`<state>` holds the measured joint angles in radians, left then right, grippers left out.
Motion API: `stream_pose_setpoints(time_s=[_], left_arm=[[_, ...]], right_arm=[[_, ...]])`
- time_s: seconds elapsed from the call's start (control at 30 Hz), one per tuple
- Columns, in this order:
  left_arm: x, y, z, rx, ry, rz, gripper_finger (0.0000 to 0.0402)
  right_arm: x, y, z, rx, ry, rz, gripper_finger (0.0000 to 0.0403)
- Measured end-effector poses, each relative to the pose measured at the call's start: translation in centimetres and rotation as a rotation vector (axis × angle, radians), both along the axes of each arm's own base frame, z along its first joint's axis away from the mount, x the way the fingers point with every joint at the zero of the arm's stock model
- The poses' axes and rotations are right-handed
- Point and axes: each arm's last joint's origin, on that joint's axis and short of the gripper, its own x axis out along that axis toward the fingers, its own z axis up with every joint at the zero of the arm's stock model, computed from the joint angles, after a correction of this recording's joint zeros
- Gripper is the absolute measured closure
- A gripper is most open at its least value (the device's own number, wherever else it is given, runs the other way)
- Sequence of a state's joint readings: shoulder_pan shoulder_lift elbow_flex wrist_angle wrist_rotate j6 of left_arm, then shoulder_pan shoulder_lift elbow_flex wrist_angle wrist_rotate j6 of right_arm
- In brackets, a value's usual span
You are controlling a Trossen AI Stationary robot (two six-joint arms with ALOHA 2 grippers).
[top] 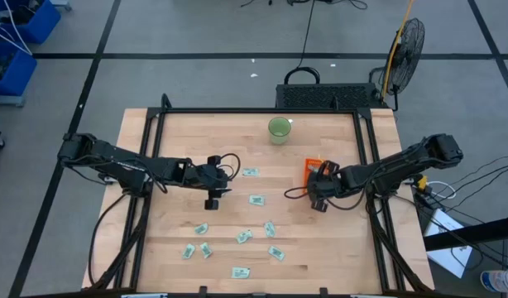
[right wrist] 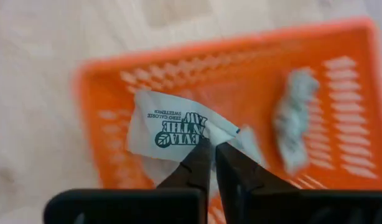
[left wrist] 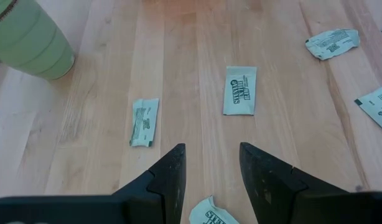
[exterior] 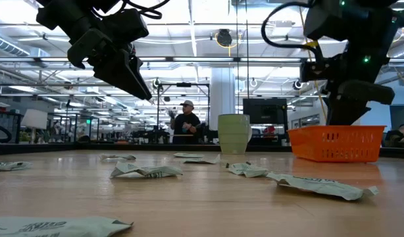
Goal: Pick and place Stevia / Truvia into bins
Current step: Put the light green packet into the orange basket
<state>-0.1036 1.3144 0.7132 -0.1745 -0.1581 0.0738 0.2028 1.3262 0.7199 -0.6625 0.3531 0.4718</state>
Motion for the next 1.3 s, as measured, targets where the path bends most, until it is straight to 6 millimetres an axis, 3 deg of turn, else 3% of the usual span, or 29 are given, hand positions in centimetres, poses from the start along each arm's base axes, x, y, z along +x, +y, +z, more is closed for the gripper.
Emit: stream_pose_setpoints(time_s=[0.4, 0.57, 0.73, 1.03, 1.3], left_arm=[[0.0, 0.0, 0.0, -0.007, 0.003, 0.007, 0.0245], [-0.3, 0.0, -0.3, -0.057, 0.035, 0.06, 0.0245], [-1.7, -0.7, -1.3, -0.05, 0.207, 0.034, 0.0245], [-3.4, -5.2, -1.7, -0.427, 0.4, -0.155, 0.0245], [-5.8, -10.1, -1.7, -0.611, 0.538, -0.057, 0.0245]], right_arm=[[0.5, -1.0, -0.1, -0.044, -0.039, 0.029, 0.0307], [0.5, -1.2, 0.3, -0.148, -0.059, 0.032, 0.0297], [0.9, -1.3, 1.5, -0.173, -0.18, 0.009, 0.0299], [2.2, -0.9, 4.6, -0.11, -0.528, -0.022, 0.03], [4.1, 0.1, 7.2, -0.205, -0.794, 0.16, 0.0301]])
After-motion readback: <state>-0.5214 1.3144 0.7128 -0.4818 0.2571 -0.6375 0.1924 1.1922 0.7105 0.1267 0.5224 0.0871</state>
